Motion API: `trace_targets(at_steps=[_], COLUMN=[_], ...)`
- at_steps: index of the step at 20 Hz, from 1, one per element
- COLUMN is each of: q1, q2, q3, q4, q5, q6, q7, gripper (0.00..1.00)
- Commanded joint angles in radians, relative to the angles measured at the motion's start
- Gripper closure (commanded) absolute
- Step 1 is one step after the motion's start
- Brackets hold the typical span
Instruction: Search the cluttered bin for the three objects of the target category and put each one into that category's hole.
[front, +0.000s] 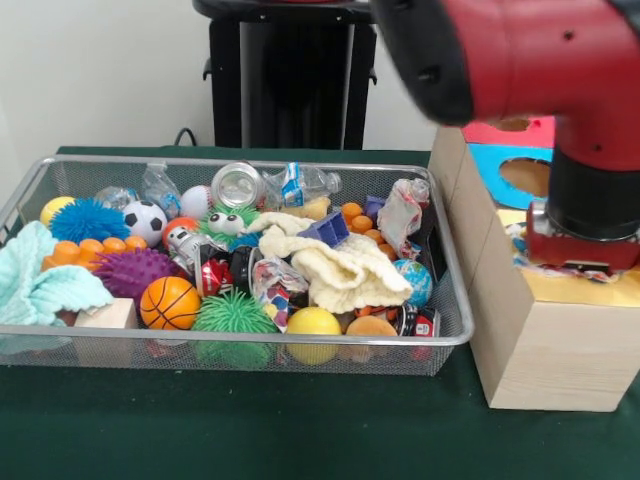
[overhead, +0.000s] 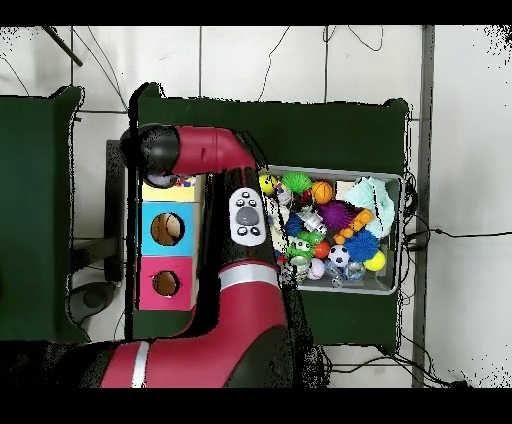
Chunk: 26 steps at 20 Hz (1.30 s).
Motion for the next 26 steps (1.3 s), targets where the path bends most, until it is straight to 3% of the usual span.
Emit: trace_targets(at_steps=[1,9,16,20,26], q1=[0.025,0.052,-0.002,-0.020,-0.021], q2=[0.266,0.245,0.196,0.118,0.076], q3=[-0.062,-0.101,-0.016,0.019,0.022], q4=[0.021,0.021,0.064,0.128,0.162], q5=[-0.119,-0.044,0.005,0.054,0.091], q6=[-0.924,-0.740,-0.591,-0.491,-0.467], q7=[0.339,0.338,0.249,0.226,0.218], gripper=[1.00,1.00,1.00,1.00,1.00])
